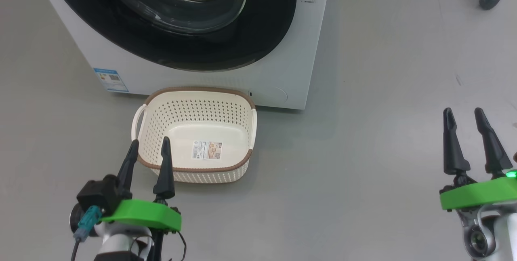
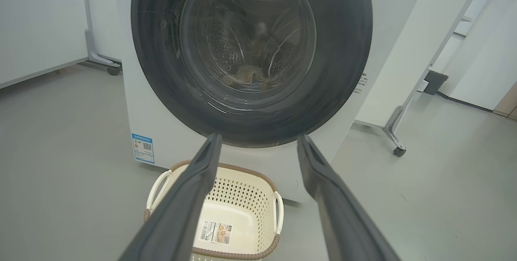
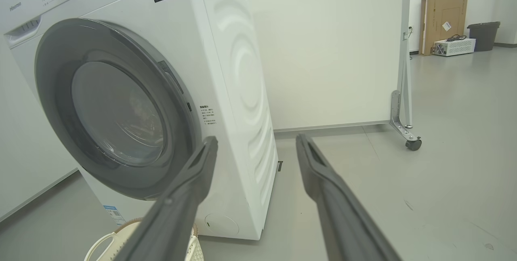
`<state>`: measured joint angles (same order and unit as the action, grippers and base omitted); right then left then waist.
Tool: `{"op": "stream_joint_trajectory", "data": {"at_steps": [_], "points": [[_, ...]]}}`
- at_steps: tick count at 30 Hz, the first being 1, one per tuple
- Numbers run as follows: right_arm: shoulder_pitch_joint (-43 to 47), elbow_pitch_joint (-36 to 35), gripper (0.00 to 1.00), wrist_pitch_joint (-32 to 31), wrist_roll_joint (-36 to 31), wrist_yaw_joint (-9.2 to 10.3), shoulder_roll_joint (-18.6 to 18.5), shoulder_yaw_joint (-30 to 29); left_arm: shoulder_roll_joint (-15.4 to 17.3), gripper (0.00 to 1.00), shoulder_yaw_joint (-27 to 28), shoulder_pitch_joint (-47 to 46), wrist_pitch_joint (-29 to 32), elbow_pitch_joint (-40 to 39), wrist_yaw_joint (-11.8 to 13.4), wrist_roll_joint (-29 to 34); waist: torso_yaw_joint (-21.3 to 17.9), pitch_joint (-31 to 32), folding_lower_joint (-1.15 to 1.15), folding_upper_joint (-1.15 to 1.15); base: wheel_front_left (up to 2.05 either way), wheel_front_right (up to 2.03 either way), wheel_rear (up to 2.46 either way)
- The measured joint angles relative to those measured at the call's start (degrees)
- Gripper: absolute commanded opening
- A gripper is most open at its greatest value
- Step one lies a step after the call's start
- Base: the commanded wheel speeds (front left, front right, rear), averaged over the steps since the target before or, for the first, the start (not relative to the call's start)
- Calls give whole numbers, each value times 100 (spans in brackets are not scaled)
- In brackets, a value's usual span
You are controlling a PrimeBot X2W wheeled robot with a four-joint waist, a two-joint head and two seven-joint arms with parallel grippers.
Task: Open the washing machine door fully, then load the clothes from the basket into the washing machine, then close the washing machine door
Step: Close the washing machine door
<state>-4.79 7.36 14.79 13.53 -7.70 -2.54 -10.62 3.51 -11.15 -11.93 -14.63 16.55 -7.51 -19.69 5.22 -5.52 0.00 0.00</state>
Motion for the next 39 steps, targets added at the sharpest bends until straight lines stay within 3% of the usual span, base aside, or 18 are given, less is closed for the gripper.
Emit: {"op": "stream_joint_trajectory", "data": {"at_steps": [39], "points": [[113,30,100,0,0,1,3,18,58,100,-118,72,0,29,0,-313,-54,31,0,0,0,0,0]]}}
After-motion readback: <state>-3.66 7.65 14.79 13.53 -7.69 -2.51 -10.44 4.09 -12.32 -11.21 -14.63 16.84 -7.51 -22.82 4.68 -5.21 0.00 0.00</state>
